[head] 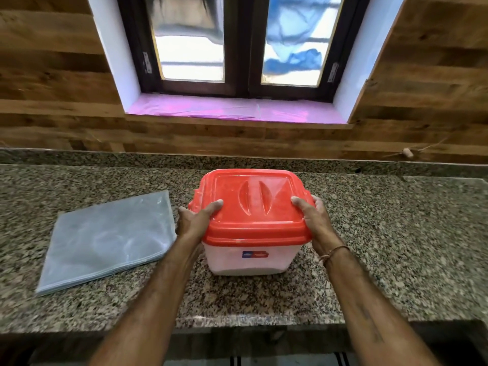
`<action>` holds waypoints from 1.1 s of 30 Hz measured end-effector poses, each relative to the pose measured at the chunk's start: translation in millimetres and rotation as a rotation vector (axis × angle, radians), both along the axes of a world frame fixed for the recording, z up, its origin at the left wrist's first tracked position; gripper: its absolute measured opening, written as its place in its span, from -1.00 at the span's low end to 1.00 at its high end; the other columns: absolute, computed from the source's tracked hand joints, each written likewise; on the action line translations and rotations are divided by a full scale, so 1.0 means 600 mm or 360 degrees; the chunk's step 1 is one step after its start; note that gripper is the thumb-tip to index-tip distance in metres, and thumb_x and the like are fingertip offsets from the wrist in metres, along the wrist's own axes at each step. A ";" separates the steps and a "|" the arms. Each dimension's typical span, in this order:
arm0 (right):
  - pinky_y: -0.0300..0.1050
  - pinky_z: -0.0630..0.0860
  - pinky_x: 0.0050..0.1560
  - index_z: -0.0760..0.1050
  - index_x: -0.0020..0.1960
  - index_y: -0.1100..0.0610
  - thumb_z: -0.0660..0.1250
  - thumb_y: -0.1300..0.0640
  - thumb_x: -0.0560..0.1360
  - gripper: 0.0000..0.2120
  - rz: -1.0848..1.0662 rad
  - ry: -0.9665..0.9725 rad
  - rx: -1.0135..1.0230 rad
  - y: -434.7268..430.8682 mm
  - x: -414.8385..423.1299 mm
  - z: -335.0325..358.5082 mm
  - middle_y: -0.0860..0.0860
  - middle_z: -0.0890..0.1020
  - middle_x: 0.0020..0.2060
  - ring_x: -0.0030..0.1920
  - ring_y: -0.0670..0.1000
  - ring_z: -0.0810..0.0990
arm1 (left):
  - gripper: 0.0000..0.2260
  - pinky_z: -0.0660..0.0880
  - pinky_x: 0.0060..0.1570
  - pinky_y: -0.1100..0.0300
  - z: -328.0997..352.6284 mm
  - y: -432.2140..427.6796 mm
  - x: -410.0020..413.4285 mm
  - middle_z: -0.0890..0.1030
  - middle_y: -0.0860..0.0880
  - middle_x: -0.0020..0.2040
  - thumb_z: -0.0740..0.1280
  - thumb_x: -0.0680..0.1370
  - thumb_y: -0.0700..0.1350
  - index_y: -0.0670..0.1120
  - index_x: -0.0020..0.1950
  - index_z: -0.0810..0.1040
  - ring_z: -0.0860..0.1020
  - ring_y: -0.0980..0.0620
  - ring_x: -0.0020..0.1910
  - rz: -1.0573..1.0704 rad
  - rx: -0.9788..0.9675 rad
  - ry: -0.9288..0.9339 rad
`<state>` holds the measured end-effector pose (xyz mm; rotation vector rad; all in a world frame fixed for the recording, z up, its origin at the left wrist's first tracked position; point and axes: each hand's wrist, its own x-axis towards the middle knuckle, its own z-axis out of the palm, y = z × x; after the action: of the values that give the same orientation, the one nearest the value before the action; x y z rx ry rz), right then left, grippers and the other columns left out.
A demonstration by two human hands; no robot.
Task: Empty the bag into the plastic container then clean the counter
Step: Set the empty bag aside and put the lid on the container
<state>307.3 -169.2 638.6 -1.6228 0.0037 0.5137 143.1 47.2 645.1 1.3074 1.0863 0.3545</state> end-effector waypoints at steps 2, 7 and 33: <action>0.24 0.70 -0.02 0.28 0.46 0.05 0.55 -0.06 0.44 -0.28 -0.0083 0.0157 0.0042 0.000 0.003 -0.003 0.19 0.62 0.18 0.00 0.23 0.74 | 0.14 0.69 -0.08 -0.04 0.000 0.009 -0.007 0.64 -0.17 0.22 0.62 0.08 0.37 -0.13 0.51 0.35 0.70 -0.10 -0.03 0.0016 0.0052 0.0003; 0.23 0.68 0.07 0.57 0.19 0.28 0.59 -0.01 0.38 -0.49 -0.0072 0.0253 0.0062 -0.010 0.001 -0.001 0.24 0.74 0.00 -0.03 0.25 0.76 | -0.16 0.63 0.05 -0.17 0.019 -0.001 -0.019 0.53 -0.14 0.24 0.51 0.17 0.41 0.00 0.28 0.34 0.56 -0.16 0.17 0.0026 0.0566 0.0144; 0.16 0.73 -0.11 0.43 0.36 0.11 0.40 -0.33 0.43 -0.32 0.0029 -0.0280 -0.0403 -0.008 -0.009 0.009 0.11 0.69 0.05 -0.09 0.11 0.76 | -0.35 0.59 -0.15 0.14 -0.005 0.001 -0.011 0.55 -0.16 0.36 0.31 0.62 0.15 -0.02 0.63 0.19 0.64 -0.06 0.03 -0.0280 0.0626 -0.0149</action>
<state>301.7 -173.8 643.8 -1.9134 -0.0801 0.3943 136.6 47.6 642.4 1.7038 0.8398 0.5092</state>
